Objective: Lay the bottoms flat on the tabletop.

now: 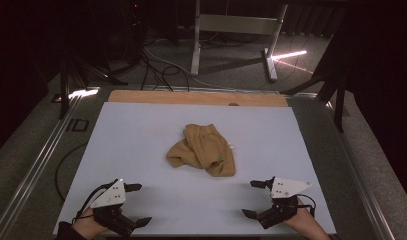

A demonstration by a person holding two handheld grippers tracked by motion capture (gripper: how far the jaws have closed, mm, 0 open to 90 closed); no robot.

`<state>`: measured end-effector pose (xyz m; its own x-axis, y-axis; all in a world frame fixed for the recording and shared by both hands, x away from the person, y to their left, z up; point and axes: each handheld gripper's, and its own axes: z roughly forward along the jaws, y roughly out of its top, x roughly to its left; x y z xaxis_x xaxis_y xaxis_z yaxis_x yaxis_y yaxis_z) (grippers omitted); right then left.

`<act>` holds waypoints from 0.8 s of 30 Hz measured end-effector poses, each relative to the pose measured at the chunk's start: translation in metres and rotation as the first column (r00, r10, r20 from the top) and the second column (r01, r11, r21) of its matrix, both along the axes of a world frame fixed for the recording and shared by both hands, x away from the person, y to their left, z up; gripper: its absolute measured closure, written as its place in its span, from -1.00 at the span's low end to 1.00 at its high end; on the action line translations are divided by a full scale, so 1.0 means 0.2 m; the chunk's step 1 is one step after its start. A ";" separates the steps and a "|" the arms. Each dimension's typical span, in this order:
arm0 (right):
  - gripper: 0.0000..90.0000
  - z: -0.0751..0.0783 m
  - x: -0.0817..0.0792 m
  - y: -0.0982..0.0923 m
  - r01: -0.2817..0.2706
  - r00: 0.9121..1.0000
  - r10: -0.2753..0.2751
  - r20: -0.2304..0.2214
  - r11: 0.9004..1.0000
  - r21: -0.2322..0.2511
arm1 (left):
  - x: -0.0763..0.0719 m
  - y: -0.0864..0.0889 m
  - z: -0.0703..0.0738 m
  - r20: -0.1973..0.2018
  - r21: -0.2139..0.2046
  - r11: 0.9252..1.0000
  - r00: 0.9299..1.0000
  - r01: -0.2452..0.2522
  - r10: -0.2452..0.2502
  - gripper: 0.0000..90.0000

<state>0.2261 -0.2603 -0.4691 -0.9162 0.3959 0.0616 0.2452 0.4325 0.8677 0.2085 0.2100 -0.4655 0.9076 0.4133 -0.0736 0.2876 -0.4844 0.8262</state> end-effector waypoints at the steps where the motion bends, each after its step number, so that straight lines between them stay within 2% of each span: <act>1: -0.81 0.00 0.00 0.00 0.000 1.000 0.000 0.000 1.000 0.000 | 0.00 0.00 0.00 0.000 0.000 1.000 1.000 0.000 0.000 -0.99; 2: -0.81 0.04 0.00 0.00 -0.008 1.000 0.008 -0.003 1.000 0.012 | 0.00 -0.01 0.02 0.004 -0.001 1.000 1.000 0.011 -0.011 -0.99; 4: -0.81 0.05 0.00 0.00 -0.007 1.000 0.007 0.002 1.000 0.015 | 0.00 -0.01 0.04 0.003 -0.010 1.000 1.000 0.020 -0.020 -0.99; 6: -0.81 0.10 0.00 0.02 -0.023 1.000 0.023 0.022 1.000 -0.009 | 0.01 -0.02 0.07 0.003 -0.022 0.999 0.999 0.032 -0.032 -0.99; 9: -0.81 0.12 0.01 0.03 -0.036 0.999 0.036 0.030 0.999 -0.002 | 0.02 -0.04 0.11 0.010 -0.035 0.998 0.999 0.053 -0.053 -0.99; 14: -0.81 0.17 0.03 0.06 -0.043 0.999 0.043 0.031 0.999 -0.001 | 0.04 -0.05 0.16 0.020 -0.025 0.998 0.998 0.064 -0.063 -0.99; 15: -0.81 0.18 0.04 0.06 -0.041 0.998 0.042 0.038 0.999 -0.008 | 0.05 -0.06 0.19 0.022 -0.025 0.997 0.997 0.069 -0.068 -0.99; 17: -0.81 0.21 0.05 0.06 -0.035 0.999 0.034 0.040 0.999 0.005 | 0.05 -0.06 0.20 0.024 -0.025 0.997 0.997 0.069 -0.068 -0.99; 19: -0.81 0.24 0.07 0.07 -0.026 0.998 0.026 0.051 1.000 0.010 | 0.08 -0.07 0.25 0.029 -0.036 0.997 0.998 0.062 -0.061 -0.99; 24: -0.81 0.30 0.13 0.10 -0.007 0.996 0.007 0.092 1.000 0.008 | 0.13 -0.08 0.30 0.029 -0.054 0.997 0.998 0.049 -0.048 -0.99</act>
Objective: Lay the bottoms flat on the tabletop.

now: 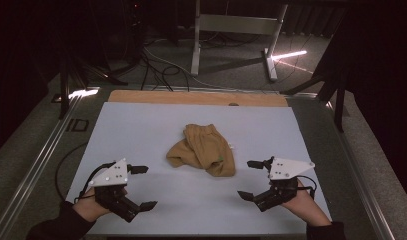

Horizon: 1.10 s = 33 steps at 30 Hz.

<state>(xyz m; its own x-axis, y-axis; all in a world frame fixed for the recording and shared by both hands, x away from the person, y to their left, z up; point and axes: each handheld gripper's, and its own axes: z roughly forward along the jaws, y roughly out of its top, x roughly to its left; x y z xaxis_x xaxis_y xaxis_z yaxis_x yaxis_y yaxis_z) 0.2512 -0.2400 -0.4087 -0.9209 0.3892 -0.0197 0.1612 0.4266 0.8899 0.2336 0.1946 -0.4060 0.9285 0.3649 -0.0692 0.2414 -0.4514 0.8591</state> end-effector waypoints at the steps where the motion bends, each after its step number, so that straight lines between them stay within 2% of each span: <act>1: -0.80 0.01 0.01 0.01 0.003 1.000 -0.003 -0.005 1.000 0.007 | 0.01 0.00 0.01 -0.003 0.000 1.000 1.000 -0.001 0.001 -0.99; 2: -0.80 0.01 0.01 0.01 0.003 1.000 -0.003 -0.005 1.000 0.007 | 0.03 -0.01 0.02 -0.004 0.001 1.000 1.000 0.004 -0.004 -0.99; 5: -0.78 0.03 0.08 0.04 0.030 0.999 -0.030 0.013 1.000 0.001 | 0.09 -0.02 0.04 -0.005 0.010 1.000 1.000 -0.009 0.009 -0.99; 9: -0.78 0.03 0.15 0.06 0.056 0.998 -0.056 0.018 0.998 -0.001 | 0.13 -0.05 0.04 0.000 0.022 0.999 1.000 -0.023 0.023 -0.99; 11: -0.78 0.02 0.19 0.07 0.083 0.996 -0.083 0.023 0.997 0.009 | 0.18 -0.07 0.03 0.001 0.043 0.997 0.998 -0.060 0.060 -0.99; 13: -0.75 0.02 0.23 0.08 0.110 0.994 -0.111 0.025 0.994 0.014 | 0.20 -0.08 0.03 0.004 0.046 0.996 0.997 -0.077 0.077 -0.99; 15: -0.73 0.01 0.24 0.09 0.127 0.991 -0.127 0.028 0.992 0.015 | 0.24 -0.09 0.01 -0.003 0.052 0.992 0.993 -0.115 0.115 -0.99; 16: -0.73 0.00 0.28 0.09 0.157 0.987 -0.157 0.030 0.987 0.021 | 0.26 -0.10 0.01 -0.005 0.054 0.989 0.991 -0.136 0.136 -0.99; 19: -0.71 -0.02 0.32 0.11 0.180 0.983 -0.181 0.027 0.983 0.023 | 0.33 -0.13 -0.02 0.008 0.082 0.978 0.981 -0.194 0.194 -0.99; 20: -0.71 -0.03 0.33 0.11 0.192 0.981 -0.193 0.030 0.981 0.019 | 0.33 -0.13 -0.02 0.008 0.082 0.978 0.981 -0.194 0.194 -0.99; 21: -0.71 -0.04 0.34 0.11 0.199 0.980 -0.199 0.030 0.980 0.022 | 0.37 -0.14 -0.03 0.004 0.077 0.974 0.977 -0.215 0.215 -0.99; 24: -0.71 -0.07 0.37 0.12 0.231 0.972 -0.231 0.041 0.973 0.015 | 0.40 -0.16 -0.04 0.007 0.075 0.970 0.973 -0.232 0.233 -0.99; 25: -0.71 -0.08 0.38 0.12 0.246 0.969 -0.246 0.036 0.969 0.017 | 0.43 -0.17 -0.05 0.012 0.078 0.965 0.968 -0.250 0.250 -0.99; 26: -0.71 -0.09 0.38 0.12 0.254 0.967 -0.254 0.027 0.967 0.029 | 0.43 -0.17 -0.05 0.012 0.078 0.965 0.968 -0.250 0.250 -0.99; 27: -0.71 -0.11 0.39 0.12 0.262 0.965 -0.263 0.028 0.965 0.024 | 0.47 -0.18 -0.06 0.009 0.070 0.962 0.965 -0.263 0.263 -0.99; 28: -0.71 -0.11 0.39 0.12 0.262 0.965 -0.263 0.028 0.965 0.024 | 0.47 -0.18 -0.06 0.009 0.070 0.962 0.965 -0.263 0.263 -0.99; 29: -0.70 -0.12 0.41 0.12 0.283 0.959 -0.283 0.012 0.959 0.021 | 0.51 -0.18 -0.08 0.007 0.069 0.957 0.960 -0.281 0.282 -0.99; 30: -0.70 -0.12 0.41 0.12 0.283 0.959 -0.283 0.012 0.959 0.021 | 0.51 -0.18 -0.08 0.007 0.069 0.957 0.960 -0.281 0.282 -0.99; 31: -0.69 -0.14 0.42 0.11 0.300 0.954 -0.300 0.000 0.954 0.026 | 0.54 -0.19 -0.10 0.000 0.055 0.954 0.955 -0.296 0.297 -0.99; 32: -0.69 -0.14 0.42 0.11 0.300 0.954 -0.300 0.000 0.954 0.026 | 0.54 -0.19 -0.10 0.000 0.055 0.954 0.955 -0.296 0.297 -0.99; 33: -0.69 -0.16 0.43 0.11 0.320 0.947 -0.320 -0.012 0.947 0.023 | 0.59 -0.20 -0.12 -0.017 0.046 0.952 0.953 -0.301 0.303 -0.99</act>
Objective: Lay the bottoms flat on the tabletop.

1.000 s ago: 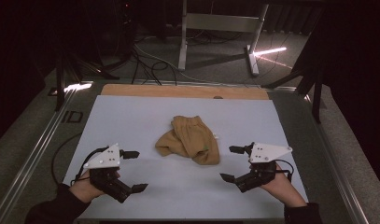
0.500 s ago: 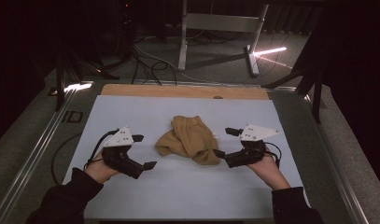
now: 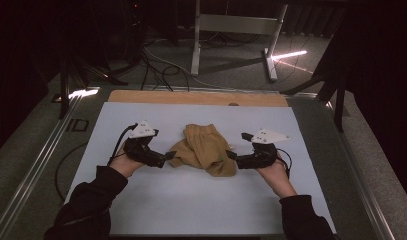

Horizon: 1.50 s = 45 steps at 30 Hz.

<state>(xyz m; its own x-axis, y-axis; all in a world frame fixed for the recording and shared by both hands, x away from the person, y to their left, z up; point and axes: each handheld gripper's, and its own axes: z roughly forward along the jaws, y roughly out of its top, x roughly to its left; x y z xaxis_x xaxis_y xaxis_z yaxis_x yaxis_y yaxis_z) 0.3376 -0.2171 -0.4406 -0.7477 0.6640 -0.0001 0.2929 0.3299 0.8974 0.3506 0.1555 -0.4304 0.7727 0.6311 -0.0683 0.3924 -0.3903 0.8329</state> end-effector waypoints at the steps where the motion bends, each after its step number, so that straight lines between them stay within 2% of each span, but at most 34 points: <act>1: -0.69 -0.01 0.01 0.00 0.003 1.000 -0.003 -0.005 1.000 0.000 | 0.00 0.00 0.00 0.000 0.000 1.000 1.000 0.000 0.000 -0.99; 4: -0.68 -0.03 0.02 0.00 0.022 0.999 -0.022 -0.025 1.000 0.014 | 0.08 -0.01 -0.05 -0.024 0.000 1.000 1.000 -0.018 0.018 -0.99; 5: -0.67 -0.04 0.03 0.00 0.028 0.999 -0.028 -0.028 1.000 0.010 | 0.08 -0.01 -0.05 -0.024 0.000 1.000 1.000 -0.018 0.018 -0.99; 6: -0.67 -0.05 0.03 0.00 0.036 0.999 -0.035 -0.033 0.999 0.019 | 0.11 -0.02 -0.08 -0.021 0.004 1.000 1.000 -0.005 0.005 -0.99; 7: -0.65 -0.06 0.04 0.00 0.042 0.998 -0.041 -0.038 0.999 0.021 | 0.13 -0.03 -0.09 -0.026 0.023 0.999 0.999 -0.023 0.024 -0.98; 8: -0.65 -0.06 0.04 0.00 0.042 0.998 -0.041 -0.038 0.999 0.021 | 0.13 -0.03 -0.09 -0.026 0.023 0.999 0.999 -0.023 0.024 -0.97; 11: -0.58 -0.10 0.06 -0.01 0.072 0.995 -0.070 -0.069 0.997 0.028 | 0.17 -0.04 -0.13 -0.069 0.024 0.998 0.996 -0.062 0.063 -0.97; 12: -0.55 -0.11 0.07 -0.01 0.074 0.994 -0.073 -0.080 0.997 0.012 | 0.20 -0.05 -0.15 -0.064 0.054 0.995 0.994 -0.081 0.085 -0.93; 13: -0.50 -0.13 0.07 0.00 0.090 0.992 -0.089 -0.087 0.996 0.007 | 0.22 -0.05 -0.16 -0.067 0.060 0.994 0.993 -0.093 0.097 -0.87; 16: -0.45 -0.15 0.08 0.01 0.103 0.989 -0.104 -0.104 0.995 -0.013 | 0.25 -0.05 -0.19 -0.088 0.034 0.994 0.990 -0.104 0.107 -0.77; 19: -0.25 -0.20 0.10 0.02 0.139 0.978 -0.147 -0.147 0.988 -0.063 | 0.31 -0.06 -0.24 -0.104 0.055 0.991 0.986 -0.121 0.127 -0.65; 20: -0.25 -0.20 0.10 0.02 0.139 0.978 -0.147 -0.147 0.988 -0.063 | 0.31 -0.06 -0.24 -0.104 0.055 0.991 0.986 -0.121 0.127 -0.64; 21: -0.13 -0.23 0.11 0.02 0.137 0.976 -0.148 -0.162 0.988 -0.075 | 0.32 -0.06 -0.26 -0.114 0.062 0.990 0.985 -0.124 0.130 -0.62; 22: -0.08 -0.25 0.12 0.03 0.147 0.973 -0.161 -0.166 0.985 -0.095 | 0.33 -0.06 -0.27 -0.129 0.060 0.991 0.983 -0.121 0.128 -0.57; 23: -0.06 -0.26 0.12 0.03 0.143 0.972 -0.159 -0.174 0.985 -0.100 | 0.35 -0.06 -0.28 -0.131 0.068 0.991 0.984 -0.116 0.124 -0.52; 25: 0.01 -0.29 0.12 0.04 0.149 0.966 -0.169 -0.193 0.982 -0.115 | 0.37 -0.07 -0.32 -0.158 0.057 0.992 0.980 -0.111 0.119 -0.40; 26: 0.02 -0.30 0.12 0.05 0.145 0.966 -0.167 -0.197 0.982 -0.125 | 0.37 -0.07 -0.32 -0.158 0.057 0.992 0.980 -0.111 0.119 -0.36; 28: 0.07 -0.32 0.12 0.07 0.150 0.963 -0.178 -0.201 0.978 -0.148 | 0.40 -0.09 -0.36 -0.171 0.085 0.992 0.979 -0.095 0.108 -0.30; 32: 0.12 -0.34 0.11 0.09 0.142 0.962 -0.178 -0.208 0.974 -0.178 | 0.42 -0.11 -0.38 -0.201 0.097 0.992 0.975 -0.078 0.096 -0.20; 33: 0.18 -0.35 0.11 0.11 0.135 0.962 -0.179 -0.208 0.969 -0.209 | 0.42 -0.12 -0.39 -0.210 0.102 0.992 0.974 -0.068 0.088 -0.08; 35: 0.26 -0.36 0.11 0.11 0.134 0.959 -0.178 -0.219 0.970 -0.200 | 0.43 -0.14 -0.40 -0.237 0.108 0.993 0.969 -0.048 0.073 -0.02; 36: 0.39 -0.36 0.11 0.12 0.137 0.958 -0.182 -0.221 0.969 -0.206 | 0.43 -0.15 -0.41 -0.245 0.116 0.992 0.967 -0.039 0.067 0.01; 37: 0.39 -0.36 0.11 0.12 0.137 0.958 -0.182 -0.221 0.969 -0.206 | 0.43 -0.15 -0.41 -0.245 0.116 0.992 0.967 -0.039 0.067 0.04; 39: 0.65 -0.36 0.11 0.12 0.132 0.957 -0.179 -0.230 0.969 -0.208 | 0.43 -0.17 -0.42 -0.276 0.129 0.991 0.960 -0.018 0.053 0.08; 41: 0.85 -0.36 0.11 0.12 0.126 0.956 -0.175 -0.237 0.970 -0.206 | 0.43 -0.18 -0.43 -0.279 0.127 0.992 0.959 -0.020 0.055 0.15; 42: 0.85 -0.36 0.11 0.12 0.126 0.956 -0.175 -0.237 0.970 -0.206 | 0.43 -0.18 -0.43 -0.279 0.125 0.992 0.959 -0.013 0.047 0.15; 43: 0.92 -0.36 0.10 0.11 0.123 0.960 -0.170 -0.223 0.970 -0.212 | 0.43 -0.18 -0.43 -0.293 0.110 0.994 0.956 0.004 0.029 0.30; 44: 0.92 -0.36 0.10 0.11 0.123 0.960 -0.170 -0.223 0.970 -0.212 | 0.43 -0.18 -0.43 -0.293 0.110 0.994 0.956 0.004 0.029 0.39; 45: 0.93 -0.36 0.10 0.11 0.123 0.961 -0.170 -0.220 0.970 -0.211 | 0.43 -0.19 -0.44 -0.295 0.109 0.994 0.955 0.010 0.023 0.39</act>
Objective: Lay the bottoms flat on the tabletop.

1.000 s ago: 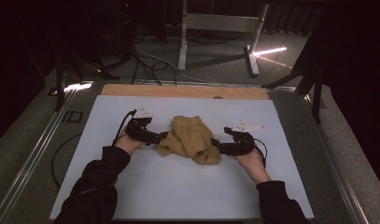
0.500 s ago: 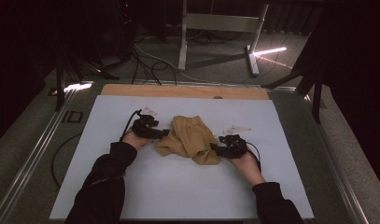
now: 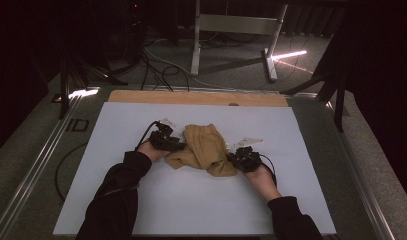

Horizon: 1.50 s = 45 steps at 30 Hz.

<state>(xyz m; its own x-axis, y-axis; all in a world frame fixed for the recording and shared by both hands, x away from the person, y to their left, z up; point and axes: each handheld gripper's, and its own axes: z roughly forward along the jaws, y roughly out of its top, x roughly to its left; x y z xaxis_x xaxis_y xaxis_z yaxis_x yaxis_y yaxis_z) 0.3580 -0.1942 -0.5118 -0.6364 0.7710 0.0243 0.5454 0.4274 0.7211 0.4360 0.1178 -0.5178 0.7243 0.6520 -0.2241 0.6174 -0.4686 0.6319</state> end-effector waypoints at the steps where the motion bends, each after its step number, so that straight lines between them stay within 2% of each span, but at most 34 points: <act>1: 0.93 0.00 0.00 0.00 0.002 1.000 -0.002 -0.006 1.000 0.009 | 0.00 0.00 0.00 -0.004 -0.009 1.000 1.000 0.000 0.000 0.49; 2: 0.93 0.00 0.00 -0.01 0.004 1.000 -0.004 -0.003 1.000 0.004 | 0.00 -0.01 -0.01 -0.011 -0.019 1.000 1.000 0.004 -0.004 0.61; 4: 0.93 0.00 0.01 -0.02 0.015 1.000 -0.015 -0.004 1.000 0.018 | -0.01 -0.03 -0.01 -0.005 -0.010 1.000 1.000 0.016 -0.016 0.86; 5: 0.93 0.00 0.01 -0.02 0.015 1.000 -0.015 -0.003 1.000 0.022 | -0.02 -0.03 -0.01 0.000 -0.004 1.000 1.000 0.019 -0.019 0.92; 8: 0.94 0.01 0.00 -0.03 0.014 1.000 -0.014 0.000 1.000 0.017 | -0.02 -0.04 0.01 0.014 0.009 1.000 1.000 0.021 -0.021 0.96; 10: 0.94 0.02 0.00 -0.04 0.012 1.000 -0.012 0.010 1.000 0.014 | -0.04 -0.03 0.03 0.037 0.011 1.000 0.999 0.019 -0.019 0.97; 12: 0.95 0.02 0.00 -0.04 0.003 1.000 -0.004 0.016 1.000 0.017 | -0.04 -0.02 0.04 0.046 0.001 1.000 0.999 0.012 -0.012 0.97; 13: 0.95 0.03 -0.01 -0.05 0.006 1.000 -0.006 0.017 1.000 0.006 | -0.05 0.00 0.07 0.067 -0.002 1.000 0.998 0.004 -0.004 0.97; 14: 0.95 0.04 -0.01 -0.06 0.005 1.000 -0.005 0.020 1.000 0.017 | -0.06 0.01 0.09 0.074 0.000 1.000 0.997 -0.004 0.004 0.97; 17: 0.95 0.06 -0.02 -0.08 0.006 0.999 -0.007 0.034 1.000 0.021 | -0.08 0.04 0.13 0.094 -0.016 1.000 0.995 -0.019 0.021 0.97; 20: 0.95 0.08 -0.03 -0.11 0.018 0.999 -0.019 0.038 1.000 0.026 | -0.11 0.07 0.17 0.111 -0.011 1.000 0.993 -0.028 0.029 0.97; 27: 0.95 0.09 -0.06 -0.17 0.036 0.999 -0.036 0.040 0.999 0.017 | -0.20 0.18 0.25 0.156 -0.028 0.998 0.986 -0.062 0.066 0.97; 32: 0.95 0.10 -0.10 -0.24 0.051 0.998 -0.052 0.041 0.999 0.017 | -0.27 0.27 0.32 0.184 -0.042 0.995 0.978 -0.092 0.098 0.97; 33: 0.95 0.11 -0.11 -0.25 0.051 0.998 -0.052 0.041 0.998 0.027 | -0.29 0.28 0.33 0.189 -0.051 0.994 0.977 -0.092 0.100 0.97; 35: 0.95 0.12 -0.12 -0.27 0.048 0.998 -0.049 0.048 0.999 0.013 | -0.34 0.30 0.35 0.196 -0.051 0.995 0.976 -0.086 0.094 0.97; 40: 0.95 0.14 -0.16 -0.29 0.036 0.998 -0.036 0.058 0.999 0.012 | -0.48 0.33 0.39 0.234 -0.072 0.995 0.968 -0.074 0.089 0.97; 43: 0.95 0.15 -0.19 -0.31 0.017 0.998 -0.017 0.065 1.000 0.004 | -0.57 0.36 0.38 0.228 -0.074 0.994 0.969 -0.076 0.091 0.97; 45: 0.95 0.15 -0.21 -0.33 0.012 0.999 -0.013 0.045 1.000 0.022 | -0.63 0.37 0.35 0.220 -0.078 0.994 0.971 -0.073 0.089 0.97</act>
